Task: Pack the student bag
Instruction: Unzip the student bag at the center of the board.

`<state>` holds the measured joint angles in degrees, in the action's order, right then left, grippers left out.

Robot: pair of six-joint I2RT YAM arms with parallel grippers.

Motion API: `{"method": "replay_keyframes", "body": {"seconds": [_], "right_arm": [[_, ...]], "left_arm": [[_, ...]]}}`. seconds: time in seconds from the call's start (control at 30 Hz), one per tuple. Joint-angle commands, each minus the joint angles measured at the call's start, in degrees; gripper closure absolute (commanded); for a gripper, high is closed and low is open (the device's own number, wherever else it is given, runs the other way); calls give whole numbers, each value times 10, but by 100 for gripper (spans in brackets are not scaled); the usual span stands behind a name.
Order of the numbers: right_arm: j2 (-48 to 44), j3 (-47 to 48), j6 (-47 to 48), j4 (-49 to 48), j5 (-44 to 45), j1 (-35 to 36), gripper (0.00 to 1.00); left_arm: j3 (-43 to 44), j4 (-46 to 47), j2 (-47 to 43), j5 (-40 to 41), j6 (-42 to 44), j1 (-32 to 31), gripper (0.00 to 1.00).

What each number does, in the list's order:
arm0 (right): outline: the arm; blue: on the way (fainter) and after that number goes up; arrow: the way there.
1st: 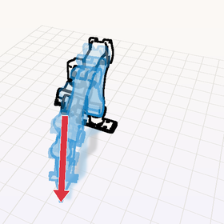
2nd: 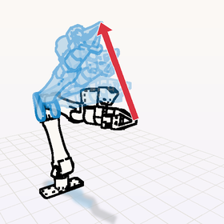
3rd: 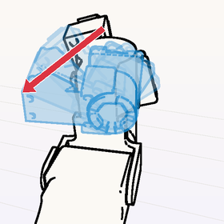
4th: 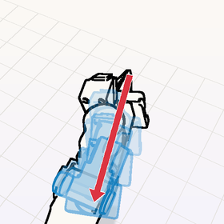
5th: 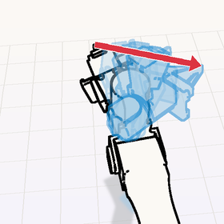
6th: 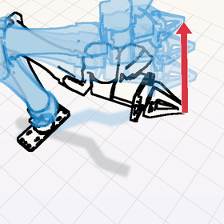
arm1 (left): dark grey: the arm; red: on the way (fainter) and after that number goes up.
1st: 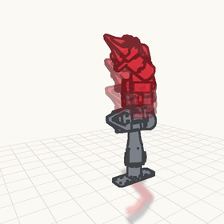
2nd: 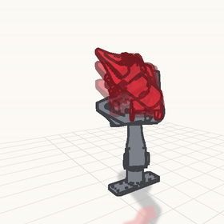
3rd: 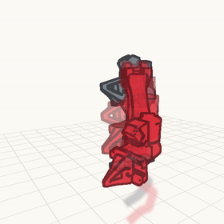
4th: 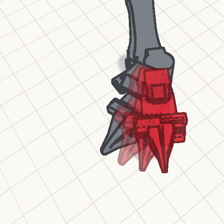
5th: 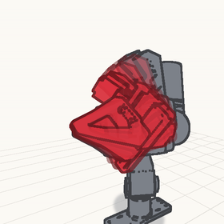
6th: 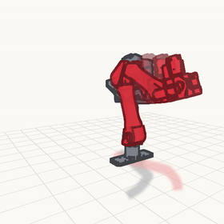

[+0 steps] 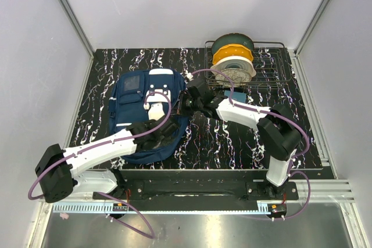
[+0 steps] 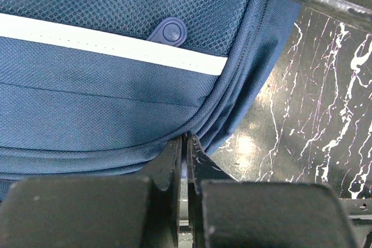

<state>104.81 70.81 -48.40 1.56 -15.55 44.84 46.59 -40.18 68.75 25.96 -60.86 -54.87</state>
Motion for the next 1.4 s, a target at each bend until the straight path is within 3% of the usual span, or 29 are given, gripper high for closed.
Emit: {"method": "replay_keyframes", "body": {"seconds": [0.0, 0.23, 0.57, 0.6, 0.7, 0.83, 0.97, 1.17, 1.37], "right_arm": [[-45, 14, 16, 5, 26, 0, 100], [-59, 1, 36, 14, 47, -39, 100], [-19, 63, 93, 55, -31, -108, 98], [-13, 71, 89, 56, -80, -109, 83], [-7, 75, 46, 60, -144, -109, 61], [-81, -17, -12, 34, -125, -109, 47], [-159, -122, -47, 28, -92, -102, 46], [-190, -184, -78, -6, -78, -87, 47], [-169, -167, -89, -35, -83, -79, 49]], "left_arm": [[8, -13, -21, 35, 0, -1, 100], [-13, -106, -73, 86, -8, 34, 100], [-62, -104, -215, 31, 83, 148, 100], [-61, -78, -216, 19, 96, 148, 100], [-53, -26, -196, -41, 134, 148, 100], [-32, 4, -166, -75, 152, 144, 100], [-14, 27, -161, -91, 166, 137, 100], [11, 41, -143, -100, 186, 122, 100], [16, 55, -119, -101, 185, 90, 100]]}}
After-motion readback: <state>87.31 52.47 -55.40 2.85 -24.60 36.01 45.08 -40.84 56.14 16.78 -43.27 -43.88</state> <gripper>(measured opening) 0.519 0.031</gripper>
